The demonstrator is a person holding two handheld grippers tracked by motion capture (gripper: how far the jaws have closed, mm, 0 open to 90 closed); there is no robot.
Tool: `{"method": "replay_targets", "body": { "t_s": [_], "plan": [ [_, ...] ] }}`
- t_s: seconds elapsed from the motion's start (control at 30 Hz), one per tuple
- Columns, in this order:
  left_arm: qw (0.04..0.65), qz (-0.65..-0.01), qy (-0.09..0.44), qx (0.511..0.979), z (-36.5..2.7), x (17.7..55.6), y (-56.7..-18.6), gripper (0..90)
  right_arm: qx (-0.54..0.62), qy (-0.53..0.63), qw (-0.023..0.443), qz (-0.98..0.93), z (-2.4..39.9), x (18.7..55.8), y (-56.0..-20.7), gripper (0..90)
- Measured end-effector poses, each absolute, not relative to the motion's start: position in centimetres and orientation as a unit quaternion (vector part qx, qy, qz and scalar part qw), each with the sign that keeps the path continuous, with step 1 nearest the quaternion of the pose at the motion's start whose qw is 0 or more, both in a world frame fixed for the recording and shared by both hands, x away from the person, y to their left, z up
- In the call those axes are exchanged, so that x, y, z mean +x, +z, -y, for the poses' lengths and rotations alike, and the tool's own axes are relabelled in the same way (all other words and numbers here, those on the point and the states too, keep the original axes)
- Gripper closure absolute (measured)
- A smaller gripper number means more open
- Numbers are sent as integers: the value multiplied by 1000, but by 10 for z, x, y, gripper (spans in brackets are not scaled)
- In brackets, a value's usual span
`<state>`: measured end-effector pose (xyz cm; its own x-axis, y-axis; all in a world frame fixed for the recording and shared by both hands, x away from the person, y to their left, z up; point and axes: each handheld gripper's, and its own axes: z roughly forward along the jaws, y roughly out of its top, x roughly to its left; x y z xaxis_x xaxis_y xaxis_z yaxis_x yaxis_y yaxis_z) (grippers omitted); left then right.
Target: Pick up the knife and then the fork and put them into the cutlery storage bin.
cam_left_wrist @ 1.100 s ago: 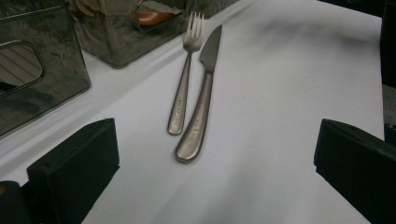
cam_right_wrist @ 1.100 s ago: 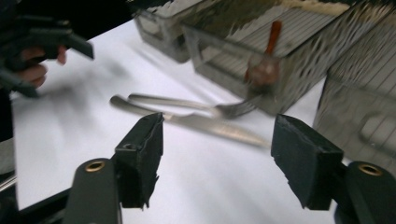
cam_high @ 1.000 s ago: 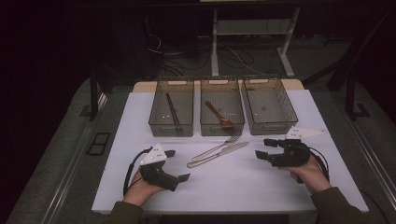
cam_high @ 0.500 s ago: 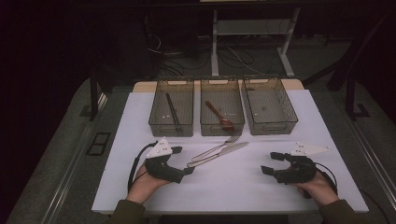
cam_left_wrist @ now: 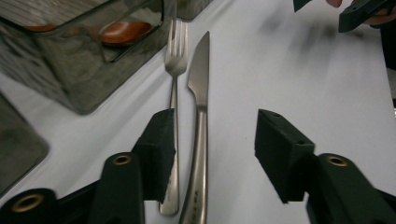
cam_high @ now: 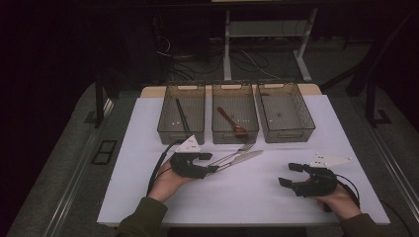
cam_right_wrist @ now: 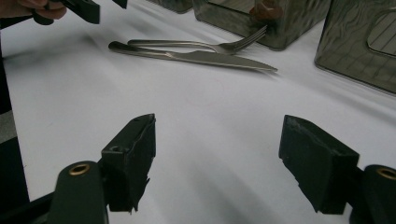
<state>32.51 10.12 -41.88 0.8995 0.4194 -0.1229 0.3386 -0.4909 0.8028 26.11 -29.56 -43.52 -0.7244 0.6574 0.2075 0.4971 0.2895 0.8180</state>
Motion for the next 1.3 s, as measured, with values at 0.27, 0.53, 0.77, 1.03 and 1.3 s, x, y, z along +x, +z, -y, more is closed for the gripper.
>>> {"method": "replay_targets", "body": {
  "t_s": [0.27,0.53,0.77,1.03,1.3],
  "plan": [
    [422,-212,32,881,-78,341,-428,595,362,472,86,-799,297,262,-436,264],
    [395,-198,24,897,-60,349,-437,675,363,471,87,-799,298,262,-437,264],
    [371,-191,30,908,-57,352,-445,722,363,471,87,-799,298,263,-437,264],
    [372,-183,40,909,-54,349,-448,754,363,471,88,-800,299,263,-437,264],
    [365,-169,31,915,-54,352,-447,782,364,469,87,-800,298,263,-437,264]
  ]
}}
